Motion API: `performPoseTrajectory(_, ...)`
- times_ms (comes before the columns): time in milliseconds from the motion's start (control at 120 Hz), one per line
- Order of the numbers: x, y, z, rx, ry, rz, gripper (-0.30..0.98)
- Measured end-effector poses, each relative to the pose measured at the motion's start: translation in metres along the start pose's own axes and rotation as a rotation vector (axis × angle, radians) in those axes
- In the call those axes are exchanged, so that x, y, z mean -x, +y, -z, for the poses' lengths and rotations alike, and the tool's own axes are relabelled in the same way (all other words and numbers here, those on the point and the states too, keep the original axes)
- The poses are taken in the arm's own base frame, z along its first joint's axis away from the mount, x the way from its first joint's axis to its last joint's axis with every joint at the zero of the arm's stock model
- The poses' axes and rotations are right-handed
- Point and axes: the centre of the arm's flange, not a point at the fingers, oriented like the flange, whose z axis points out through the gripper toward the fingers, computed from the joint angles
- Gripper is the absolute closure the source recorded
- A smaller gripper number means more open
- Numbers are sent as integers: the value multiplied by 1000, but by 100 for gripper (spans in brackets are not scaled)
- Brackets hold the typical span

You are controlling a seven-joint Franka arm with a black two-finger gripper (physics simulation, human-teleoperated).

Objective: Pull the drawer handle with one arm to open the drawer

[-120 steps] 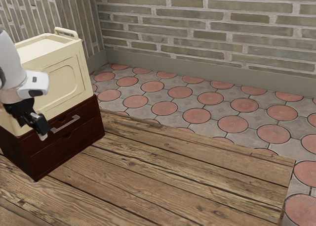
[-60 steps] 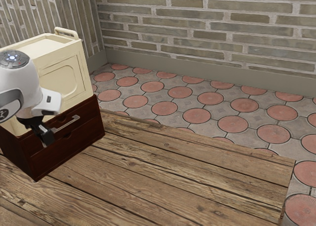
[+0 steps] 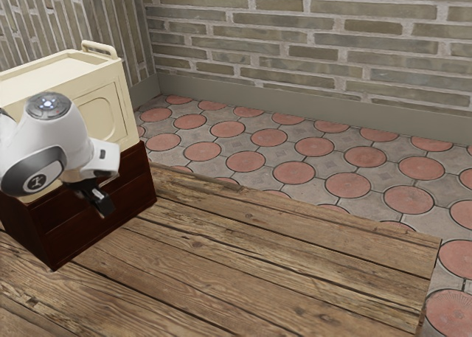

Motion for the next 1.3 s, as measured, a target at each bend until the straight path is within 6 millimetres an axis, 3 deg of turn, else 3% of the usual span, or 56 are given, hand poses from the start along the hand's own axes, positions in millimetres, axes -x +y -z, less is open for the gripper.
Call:
performPoseTrajectory(183,-8,-14,-25,4,1,38,0)
performPoseTrajectory(367,-23,-15,-44,12,-3,40,0)
performPoseTrajectory(600,-40,-24,-56,6,4,53,0)
performPoseTrajectory(733,-37,-36,-62,2,-4,76,0)
performPoseTrajectory(883,-37,-34,-72,8,-20,71,0)
performPoseTrajectory(1067,-49,-39,-66,-11,1,55,0)
performPoseTrajectory(1300,-51,-42,-74,-14,-13,45,0)
